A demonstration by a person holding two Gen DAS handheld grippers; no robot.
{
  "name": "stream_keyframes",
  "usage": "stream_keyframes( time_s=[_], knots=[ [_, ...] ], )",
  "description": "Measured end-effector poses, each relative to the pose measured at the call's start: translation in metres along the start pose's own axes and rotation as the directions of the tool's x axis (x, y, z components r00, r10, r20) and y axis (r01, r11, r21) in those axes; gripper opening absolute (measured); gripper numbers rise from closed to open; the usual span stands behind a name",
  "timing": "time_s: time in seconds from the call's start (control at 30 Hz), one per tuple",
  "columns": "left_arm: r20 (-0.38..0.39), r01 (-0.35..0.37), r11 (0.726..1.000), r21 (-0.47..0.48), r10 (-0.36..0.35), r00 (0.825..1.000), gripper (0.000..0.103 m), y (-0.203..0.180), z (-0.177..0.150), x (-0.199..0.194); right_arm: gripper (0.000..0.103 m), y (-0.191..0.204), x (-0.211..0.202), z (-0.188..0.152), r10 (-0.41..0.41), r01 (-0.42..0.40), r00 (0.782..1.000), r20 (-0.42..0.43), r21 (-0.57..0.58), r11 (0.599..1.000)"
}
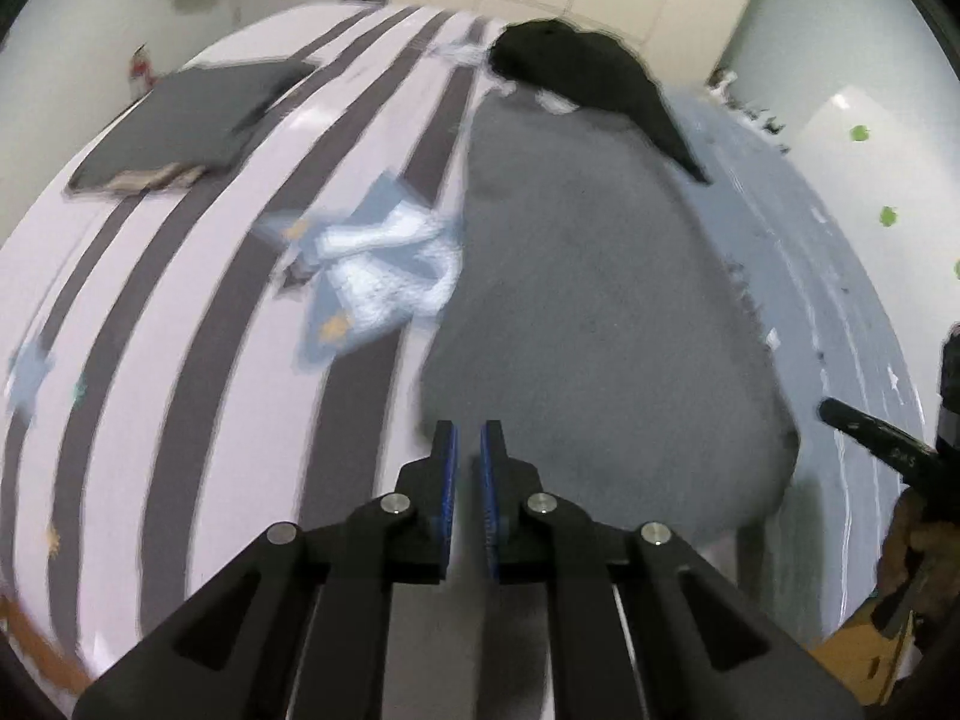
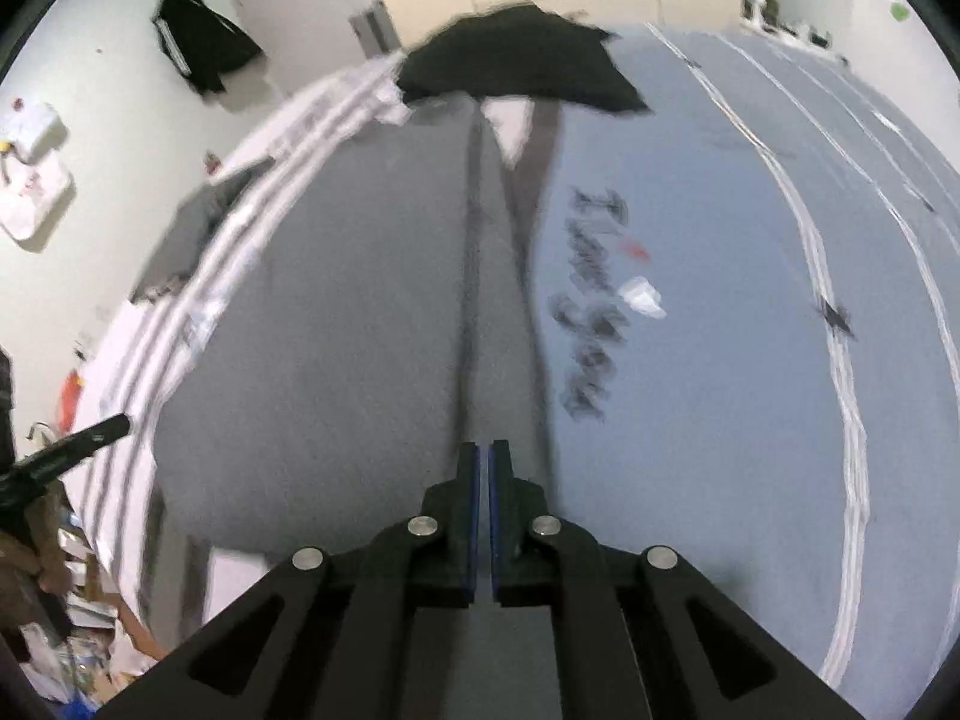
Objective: Fold clothes
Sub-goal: 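Smooth the grey garment flat with both tools along its legs, then pinch the grey garment's leg ends with both tools and lift them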
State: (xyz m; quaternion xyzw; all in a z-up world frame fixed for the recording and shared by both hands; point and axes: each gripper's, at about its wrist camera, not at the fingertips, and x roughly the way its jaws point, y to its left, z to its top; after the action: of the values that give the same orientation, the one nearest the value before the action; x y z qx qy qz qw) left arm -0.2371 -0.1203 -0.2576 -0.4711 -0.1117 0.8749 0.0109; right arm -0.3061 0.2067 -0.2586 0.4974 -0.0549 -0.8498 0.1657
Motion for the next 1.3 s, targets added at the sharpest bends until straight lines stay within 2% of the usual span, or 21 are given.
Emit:
stream_keyframes(
  time_s=[0.07,0.2,0.27,0.33,0.43,0.5,0.57,0.6,0.63,0.67,0.7,0.73,0.9,0.97,1.03,1.1,1.17,1.3],
  knots=[
    [0.001,0.003,1.0,0.026,-0.003,1.0,0.005,-0.013,0.009,0.016,0.004,0.013,0.018,0.017,0.019,-0.018,1.0,0.025,-0.034,0.999],
    [-0.078,-0.069,0.997,0.038,0.072,0.994,0.005,-0.01,-0.005,0.059,0.004,0.019,0.064,0.034,0.021,-0.02,1.0,0.015,-0.082,0.996],
    [-0.072,-0.093,0.996,0.017,0.094,0.993,0.005,0.0,-0.019,0.058,0.003,0.014,0.089,0.023,-0.018,0.014,0.999,-0.034,-0.106,0.994],
    [-0.085,-0.112,0.994,-0.003,0.111,0.99,0.005,0.006,-0.025,0.049,0.0,-0.009,0.097,0.005,0.008,-0.011,0.998,-0.056,-0.052,0.999],
    [-0.119,-0.154,0.988,-0.026,0.15,0.982,0.008,0.018,-0.031,0.034,0.0,-0.033,0.082,-0.003,0.037,-0.036,0.997,-0.069,0.015,0.999],
    [-0.129,-0.185,0.982,-0.05,0.177,0.976,0.011,0.028,-0.028,0.024,0.0,-0.042,0.072,-0.003,0.016,-0.015,0.995,-0.097,0.018,1.0],
    [-0.125,-0.179,0.978,-0.111,0.165,0.978,0.027,0.043,-0.02,0.016,0.004,-0.05,0.065,0.003,-0.006,0.009,0.994,-0.11,0.026,1.0],
    [-0.11,-0.17,0.974,-0.151,0.155,0.982,0.045,0.049,-0.011,0.012,0.009,-0.053,0.062,0.009,-0.019,0.022,0.993,-0.116,0.029,0.999],
    [-0.087,-0.162,0.97,-0.182,0.149,0.985,0.058,0.053,-0.001,0.01,0.022,-0.055,0.06,0.016,-0.027,0.03,0.993,-0.113,0.032,0.999],
    [-0.062,-0.154,0.966,-0.208,0.144,0.988,0.062,0.056,0.009,0.009,0.037,-0.057,0.061,0.029,-0.022,0.026,0.995,-0.097,0.037,0.999],
    [-0.039,-0.142,0.964,-0.225,0.136,0.99,0.066,0.057,0.019,0.01,0.043,-0.058,0.062,0.042,-0.018,0.021,0.997,-0.08,0.043,0.999],
    [-0.031,-0.137,0.966,-0.219,0.133,0.991,0.066,0.054,0.031,0.016,0.051,-0.059,0.062,0.054,-0.013,0.016,0.998,-0.064,0.048,0.999],
    [-0.02,-0.133,0.982,-0.135,0.132,0.991,0.066,0.031,0.078,0.054,0.053,-0.051,0.084,0.105,0.017,-0.017,1.0,-0.02,0.02,1.0],
    [-0.049,-0.122,0.985,-0.118,0.117,0.992,0.066,0.023,0.083,0.069,0.053,-0.045,0.099,0.119,0.017,-0.017,0.999,-0.027,-0.008,1.0],
    [-0.088,-0.119,0.987,-0.112,0.11,0.99,0.066,0.021,0.083,0.086,0.053,-0.043,0.114,0.122,0.018,-0.019,0.998,-0.058,-0.022,1.0],
    [-0.164,-0.149,0.986,-0.074,0.135,0.977,0.067,0.019,0.076,0.107,0.053,-0.046,0.124,0.112,0.031,-0.033,0.995,-0.096,-0.024,0.999],
    [-0.154,-0.144,0.987,-0.067,0.132,0.979,0.07,0.021,0.071,0.112,0.053,-0.048,0.135,0.103,0.025,-0.03,0.992,-0.124,-0.042,0.999],
    [-0.106,-0.146,0.987,-0.07,0.138,0.985,0.071,0.024,0.066,0.088,0.051,-0.049,0.131,0.094,0.027,-0.035,0.995,-0.097,-0.079,0.996]
  ],
)
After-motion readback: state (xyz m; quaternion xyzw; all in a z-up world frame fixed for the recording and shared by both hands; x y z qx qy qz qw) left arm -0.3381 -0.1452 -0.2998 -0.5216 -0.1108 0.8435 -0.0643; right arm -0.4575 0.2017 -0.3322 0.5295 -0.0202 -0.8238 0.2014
